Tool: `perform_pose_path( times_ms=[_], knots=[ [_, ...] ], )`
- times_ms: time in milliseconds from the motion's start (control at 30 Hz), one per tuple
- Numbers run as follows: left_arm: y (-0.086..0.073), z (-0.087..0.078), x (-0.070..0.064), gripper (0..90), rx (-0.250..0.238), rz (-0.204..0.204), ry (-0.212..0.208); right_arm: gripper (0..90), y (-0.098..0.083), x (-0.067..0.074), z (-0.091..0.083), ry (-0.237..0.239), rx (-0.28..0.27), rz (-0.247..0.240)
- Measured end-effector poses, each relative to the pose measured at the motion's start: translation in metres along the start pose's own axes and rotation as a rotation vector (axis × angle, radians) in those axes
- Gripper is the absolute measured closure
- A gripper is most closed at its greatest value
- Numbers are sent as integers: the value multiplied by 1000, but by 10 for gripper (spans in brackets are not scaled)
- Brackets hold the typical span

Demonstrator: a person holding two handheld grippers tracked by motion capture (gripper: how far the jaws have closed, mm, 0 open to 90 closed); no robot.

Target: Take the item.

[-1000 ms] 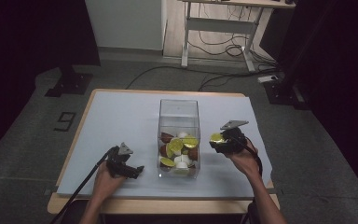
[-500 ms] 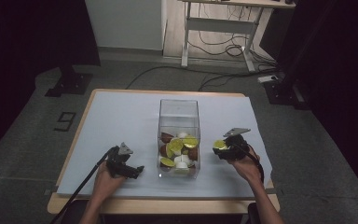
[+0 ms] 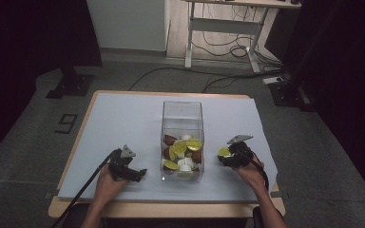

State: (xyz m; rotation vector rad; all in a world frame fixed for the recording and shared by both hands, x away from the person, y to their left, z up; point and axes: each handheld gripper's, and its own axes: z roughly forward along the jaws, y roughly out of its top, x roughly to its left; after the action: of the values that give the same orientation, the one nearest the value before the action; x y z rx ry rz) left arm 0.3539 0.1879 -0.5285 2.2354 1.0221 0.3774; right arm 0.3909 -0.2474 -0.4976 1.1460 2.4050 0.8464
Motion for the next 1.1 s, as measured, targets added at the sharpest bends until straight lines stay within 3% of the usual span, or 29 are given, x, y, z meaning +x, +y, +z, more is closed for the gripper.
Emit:
perform_pose_path(
  times_ms=[167, 367, 467, 767, 1100],
  knots=[
    [0, 0, 0, 0, 0, 0, 0, 362, 0, 1, 2, 11, -6, 2],
    [0, 0, 0, 0, 1, 0, 1, 185, 2, 2, 4, 3, -10, 15],
    [0, 0, 0, 0, 0, 0, 0, 148, 5, 3, 0, 3, -32, 16],
    [0, 0, 0, 0, 0, 0, 0, 132, 8, 6, -23, -9, -83, -24],
    [0, 0, 0, 0, 1, -1, 0, 61, -8, 3, -39, -33, -100, -9]
  ],
)
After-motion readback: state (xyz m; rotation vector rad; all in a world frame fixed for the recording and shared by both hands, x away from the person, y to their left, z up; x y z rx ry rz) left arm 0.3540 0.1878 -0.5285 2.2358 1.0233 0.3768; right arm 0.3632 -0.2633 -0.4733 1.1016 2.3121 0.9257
